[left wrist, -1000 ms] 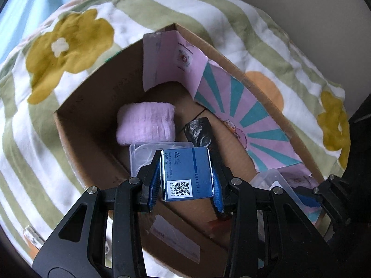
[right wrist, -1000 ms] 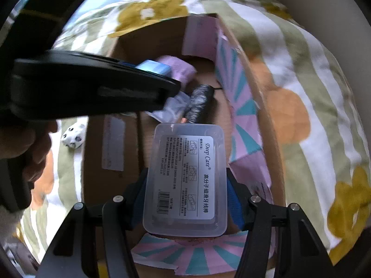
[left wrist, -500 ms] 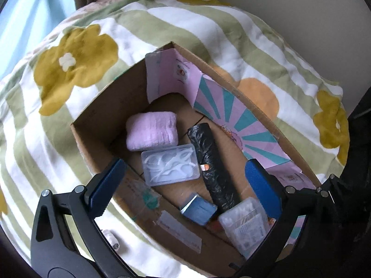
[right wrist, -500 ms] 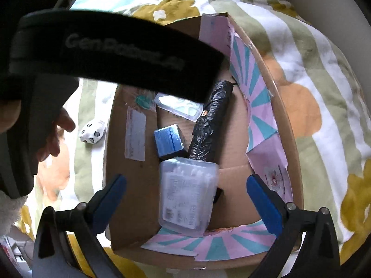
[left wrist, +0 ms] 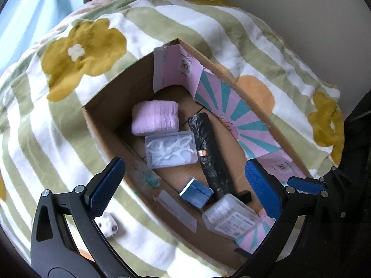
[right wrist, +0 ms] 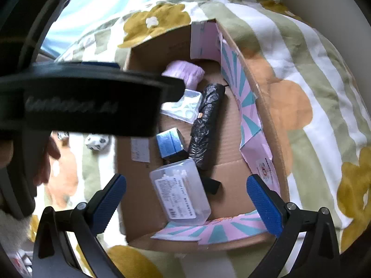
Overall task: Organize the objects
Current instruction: 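Withdraw both tools from the box back over the remaining items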
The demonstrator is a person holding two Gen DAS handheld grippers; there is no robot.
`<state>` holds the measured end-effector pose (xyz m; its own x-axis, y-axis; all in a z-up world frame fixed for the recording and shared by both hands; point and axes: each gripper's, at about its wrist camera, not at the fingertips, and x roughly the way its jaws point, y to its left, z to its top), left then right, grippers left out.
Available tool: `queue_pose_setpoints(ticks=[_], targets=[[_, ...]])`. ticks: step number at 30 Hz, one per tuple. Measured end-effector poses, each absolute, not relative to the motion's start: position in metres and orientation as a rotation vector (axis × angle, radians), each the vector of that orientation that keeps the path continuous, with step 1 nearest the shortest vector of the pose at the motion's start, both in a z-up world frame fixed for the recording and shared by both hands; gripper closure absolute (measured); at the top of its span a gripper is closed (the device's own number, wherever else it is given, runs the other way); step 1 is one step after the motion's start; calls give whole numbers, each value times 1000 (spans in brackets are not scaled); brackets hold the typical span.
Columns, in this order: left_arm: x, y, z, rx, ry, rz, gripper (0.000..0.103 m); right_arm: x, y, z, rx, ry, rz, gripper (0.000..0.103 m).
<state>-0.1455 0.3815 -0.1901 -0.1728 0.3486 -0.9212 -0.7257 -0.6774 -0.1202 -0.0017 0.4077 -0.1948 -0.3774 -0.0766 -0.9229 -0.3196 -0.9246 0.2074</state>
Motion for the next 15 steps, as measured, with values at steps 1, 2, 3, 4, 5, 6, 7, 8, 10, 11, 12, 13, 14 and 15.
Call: queue_pose_setpoints(ticks=[1, 2, 3, 4, 5, 6, 7, 8, 10, 11, 12, 13, 14, 15], targets=[[-144, 378, -184, -1372, 447, 1925, 0, -1, 406, -189, -1649, 535, 2436, 0], [-142, 375, -178, -1371, 439, 1933, 0, 0, 405, -182, -1641, 526, 2444, 0], [-139, 370, -170, -1369, 431, 1944, 0, 0, 404, -177, -1637, 518, 2451, 0], [-137, 365, -162, -1368, 423, 1954, 0, 1, 401, -170, -1630, 504, 2462, 0], [-135, 362, -156, -1371, 417, 1962, 0, 1, 399, -164, -1626, 495, 2470, 0], [-133, 357, -149, -1372, 403, 1969, 0, 3, 396, -158, -1623, 484, 2481, 0], [-131, 352, -141, -1368, 389, 1975, 0, 5, 393, -152, -1620, 475, 2491, 1], [-128, 347, -133, -1362, 382, 1982, 0, 6, 390, -144, -1616, 462, 2504, 0], [-122, 334, -116, -1346, 382, 2011, 0, 8, 382, -130, -1608, 433, 2528, 0], [-120, 329, -109, -1340, 379, 2022, 0, 10, 379, -125, -1604, 419, 2539, 0], [-118, 322, -101, -1334, 372, 2034, 0, 10, 376, -119, -1600, 404, 2550, 0], [-116, 314, -93, -1329, 363, 2049, 0, 10, 373, -113, -1594, 388, 2564, 0], [-113, 306, -84, -1322, 352, 2065, 0, 10, 369, -107, -1591, 375, 2578, 0], [-111, 296, -75, -1316, 339, 2084, 0, 11, 365, -101, -1587, 361, 2591, 0]])
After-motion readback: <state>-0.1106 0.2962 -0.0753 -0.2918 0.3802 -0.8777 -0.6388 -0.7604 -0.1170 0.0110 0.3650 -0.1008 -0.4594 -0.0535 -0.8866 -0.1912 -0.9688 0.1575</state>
